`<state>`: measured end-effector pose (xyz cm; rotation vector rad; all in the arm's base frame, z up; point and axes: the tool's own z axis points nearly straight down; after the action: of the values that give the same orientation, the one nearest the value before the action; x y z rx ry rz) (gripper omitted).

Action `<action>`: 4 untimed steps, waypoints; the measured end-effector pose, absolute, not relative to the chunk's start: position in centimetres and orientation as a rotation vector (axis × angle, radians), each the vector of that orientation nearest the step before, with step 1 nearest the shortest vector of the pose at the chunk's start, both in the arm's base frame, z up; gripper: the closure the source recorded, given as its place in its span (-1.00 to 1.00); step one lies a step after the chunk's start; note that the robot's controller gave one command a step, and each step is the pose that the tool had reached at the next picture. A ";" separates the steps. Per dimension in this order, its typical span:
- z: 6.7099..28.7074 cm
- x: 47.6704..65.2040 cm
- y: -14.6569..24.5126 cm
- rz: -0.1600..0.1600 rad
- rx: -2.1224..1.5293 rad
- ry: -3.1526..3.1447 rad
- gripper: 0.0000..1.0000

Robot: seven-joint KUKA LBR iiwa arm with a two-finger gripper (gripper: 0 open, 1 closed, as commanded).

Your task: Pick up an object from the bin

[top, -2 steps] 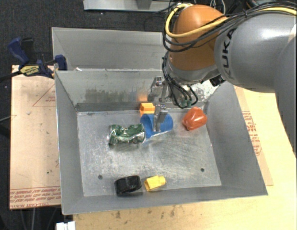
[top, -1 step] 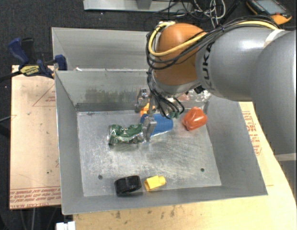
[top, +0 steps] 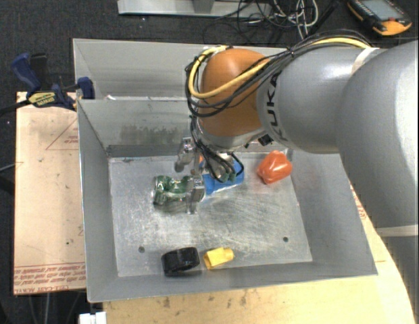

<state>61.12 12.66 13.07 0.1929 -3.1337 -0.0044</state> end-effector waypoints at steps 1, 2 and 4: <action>13.0 62.0 12.1 -0.002 0.257 -3.134 -1.00; 7.6 60.4 12.5 -0.003 -0.006 -3.145 -1.00; 7.8 62.0 12.9 -0.003 0.177 -3.149 1.00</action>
Offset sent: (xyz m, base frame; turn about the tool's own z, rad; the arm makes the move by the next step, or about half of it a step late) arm -0.0112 -0.0018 -0.0607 0.1321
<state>62.04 12.91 7.81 0.1768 -3.1491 -0.0034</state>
